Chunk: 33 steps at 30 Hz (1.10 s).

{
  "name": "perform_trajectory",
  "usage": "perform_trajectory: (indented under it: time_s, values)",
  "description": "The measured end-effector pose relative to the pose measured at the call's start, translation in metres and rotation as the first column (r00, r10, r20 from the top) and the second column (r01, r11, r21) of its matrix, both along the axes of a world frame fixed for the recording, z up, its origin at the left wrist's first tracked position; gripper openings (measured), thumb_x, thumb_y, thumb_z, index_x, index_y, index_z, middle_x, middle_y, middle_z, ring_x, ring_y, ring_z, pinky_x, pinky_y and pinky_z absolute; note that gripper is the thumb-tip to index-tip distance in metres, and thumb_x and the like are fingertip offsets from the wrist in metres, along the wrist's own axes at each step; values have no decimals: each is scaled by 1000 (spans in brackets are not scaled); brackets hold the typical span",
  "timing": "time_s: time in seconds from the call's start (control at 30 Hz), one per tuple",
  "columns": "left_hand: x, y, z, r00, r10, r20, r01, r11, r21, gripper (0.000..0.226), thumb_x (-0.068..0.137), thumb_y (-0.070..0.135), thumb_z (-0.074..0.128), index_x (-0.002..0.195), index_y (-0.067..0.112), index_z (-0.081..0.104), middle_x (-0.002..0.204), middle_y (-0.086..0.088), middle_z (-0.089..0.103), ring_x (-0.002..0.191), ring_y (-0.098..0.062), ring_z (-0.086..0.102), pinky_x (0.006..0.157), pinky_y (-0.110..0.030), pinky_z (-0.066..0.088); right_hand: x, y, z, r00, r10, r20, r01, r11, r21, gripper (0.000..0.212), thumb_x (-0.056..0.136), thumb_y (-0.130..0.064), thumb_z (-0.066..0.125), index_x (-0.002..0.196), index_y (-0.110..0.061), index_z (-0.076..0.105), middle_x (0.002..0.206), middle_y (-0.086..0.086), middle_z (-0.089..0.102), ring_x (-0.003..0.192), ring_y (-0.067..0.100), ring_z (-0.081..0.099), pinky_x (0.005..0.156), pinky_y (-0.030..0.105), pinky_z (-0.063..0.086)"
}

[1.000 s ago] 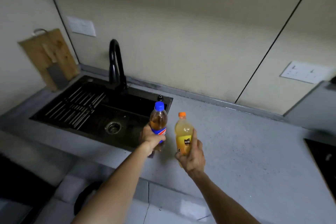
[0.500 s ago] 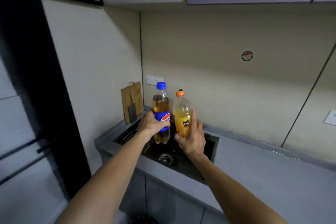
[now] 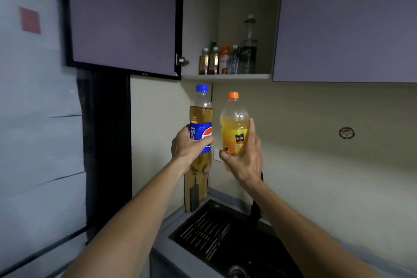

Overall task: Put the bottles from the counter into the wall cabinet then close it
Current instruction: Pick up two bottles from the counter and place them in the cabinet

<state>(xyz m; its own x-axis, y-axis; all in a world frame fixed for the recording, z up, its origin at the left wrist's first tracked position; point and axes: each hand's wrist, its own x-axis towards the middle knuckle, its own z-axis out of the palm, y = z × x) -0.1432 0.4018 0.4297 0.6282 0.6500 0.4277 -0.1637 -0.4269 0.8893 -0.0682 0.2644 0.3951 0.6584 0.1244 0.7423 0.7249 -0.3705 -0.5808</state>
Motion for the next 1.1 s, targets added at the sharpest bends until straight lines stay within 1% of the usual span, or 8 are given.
perform_trajectory:
  time_s: [0.2,0.43,0.57,0.7,0.77,0.87,1.0,1.1]
  values:
    - [53,26,64,996,-10,84,7,999,47,47,67,37,85,104,30,59,97,4,68,89,-16,67,83,-38,59,48,30,51,992,7,123,-10,1000,21,126,67,-38,85,157,-35,-4,137,8,39,102,15,50,74,37,57]
    - [143,69,151,985,-21,172,-5,989,150,39,62,35,87,88,32,58,93,5,70,88,-16,68,83,-37,59,135,69,137,982,25,187,-61,980,188,125,66,-34,86,158,-31,1,134,9,43,99,8,40,74,26,41]
    - [183,87,196,978,-26,205,-8,986,166,35,63,30,87,88,29,62,89,5,71,80,-10,67,70,-25,55,175,87,188,974,-19,226,-28,979,202,125,67,-38,85,158,-31,0,129,10,45,94,12,45,71,28,43]
    - [224,101,229,965,2,263,-43,988,147,45,41,44,80,81,27,68,83,6,74,81,-15,71,80,-35,60,207,104,225,961,-47,273,1,986,165,125,66,-46,84,157,-33,-1,132,11,44,102,21,55,74,35,51]
    - [244,108,241,961,1,275,-43,988,146,42,42,44,79,78,27,68,83,5,75,81,-16,72,81,-36,61,224,113,239,956,-64,288,21,988,150,125,67,-46,84,157,-33,-2,131,10,43,105,23,56,76,36,50]
    - [274,118,258,959,-21,283,-26,986,163,31,56,38,83,79,27,64,87,4,73,83,-16,70,81,-33,59,251,126,255,960,-85,267,47,988,145,124,68,-47,83,157,-34,-3,132,10,42,109,26,56,80,37,46]
    - [314,137,281,950,-75,302,16,981,193,36,59,37,84,88,27,66,86,5,71,80,-12,68,74,-28,57,285,137,272,977,-140,162,106,974,202,121,71,-47,82,158,-26,0,141,12,42,124,31,50,95,40,43]
    - [344,156,297,934,-156,322,91,974,208,44,60,36,86,97,25,65,88,3,70,79,-14,69,76,-31,59,308,135,282,969,-214,123,182,956,230,116,74,-48,80,158,-24,3,142,13,40,125,34,49,99,41,41]
